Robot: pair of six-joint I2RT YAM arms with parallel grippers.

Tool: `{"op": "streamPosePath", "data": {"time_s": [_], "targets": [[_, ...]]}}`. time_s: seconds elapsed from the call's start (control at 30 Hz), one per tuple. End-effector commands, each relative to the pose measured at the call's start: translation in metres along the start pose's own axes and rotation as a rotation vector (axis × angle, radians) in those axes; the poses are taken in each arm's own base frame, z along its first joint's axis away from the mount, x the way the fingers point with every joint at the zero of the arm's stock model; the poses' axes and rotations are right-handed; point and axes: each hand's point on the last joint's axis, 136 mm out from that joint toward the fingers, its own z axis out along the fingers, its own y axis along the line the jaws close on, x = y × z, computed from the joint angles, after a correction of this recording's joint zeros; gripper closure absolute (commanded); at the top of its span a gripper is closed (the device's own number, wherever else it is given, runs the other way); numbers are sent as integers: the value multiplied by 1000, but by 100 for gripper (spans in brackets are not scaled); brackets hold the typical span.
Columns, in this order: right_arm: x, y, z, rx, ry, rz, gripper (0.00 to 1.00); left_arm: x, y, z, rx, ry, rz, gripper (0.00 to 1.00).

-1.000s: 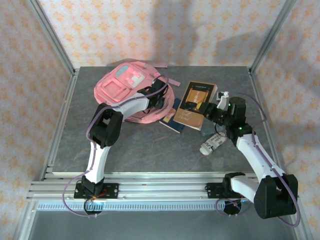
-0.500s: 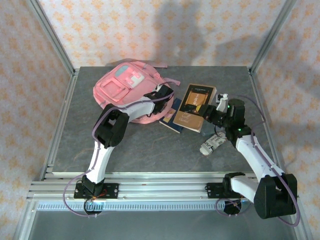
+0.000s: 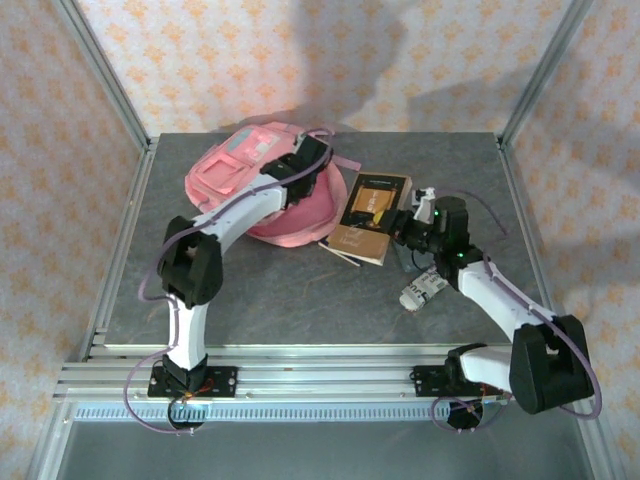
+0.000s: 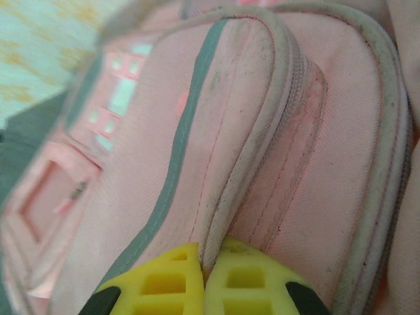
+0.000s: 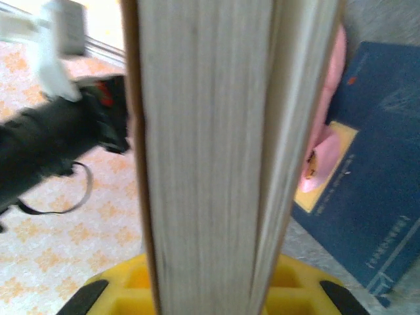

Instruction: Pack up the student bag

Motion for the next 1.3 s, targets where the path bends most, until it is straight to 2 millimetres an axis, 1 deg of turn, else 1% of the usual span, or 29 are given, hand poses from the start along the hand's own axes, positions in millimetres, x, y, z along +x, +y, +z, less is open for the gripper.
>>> {"op": "streamPosePath", "data": {"time_s": [0.0,0.1,0.2,0.27,0.4,0.63,0.73,0.77,0.83,0.87,0.9,0.97,1.03,1.1,1.17,1.27], "targets": [[-35,50,7,-154,-117,-38,100,-54,53,-57,-73,-151,-109,100],[-39,56,27,-190,-122,14,100,-67,62,-71,-70,-183,-138,100],[-43,59,57,-211,-114,67,100,-73,68,-76,-81,-191,-147,100],[-46,55,80,-199,-111,110,100,-74,68,-79,-74,-196,-162,100],[-47,59,130,-237,-66,167,100,-74,65,-81,-40,-199,-187,100],[-38,52,220,-201,-17,276,100,-72,56,-80,11,-199,-228,100],[-36,61,263,-219,-14,307,100,-72,54,-78,15,-195,-235,100],[-35,63,281,-215,-9,318,100,-70,53,-77,16,-191,-234,100],[-31,67,308,-216,3,337,100,-67,52,-76,17,-185,-236,100],[-28,68,324,-216,16,353,96,-66,53,-76,16,-185,-239,100],[-25,68,339,-214,32,368,89,-64,53,-76,16,-184,-241,100],[-17,65,359,-203,64,386,78,-62,54,-74,12,-183,-246,100],[-12,59,370,-162,96,385,60,-59,53,-72,9,-175,-244,100],[-8,51,370,-85,126,340,47,-55,52,-69,5,-167,-239,100],[-6,44,359,-7,146,285,41,-51,52,-67,-4,-162,-234,100],[-7,34,326,82,160,227,37,-47,52,-62,-12,-154,-233,100]]}}
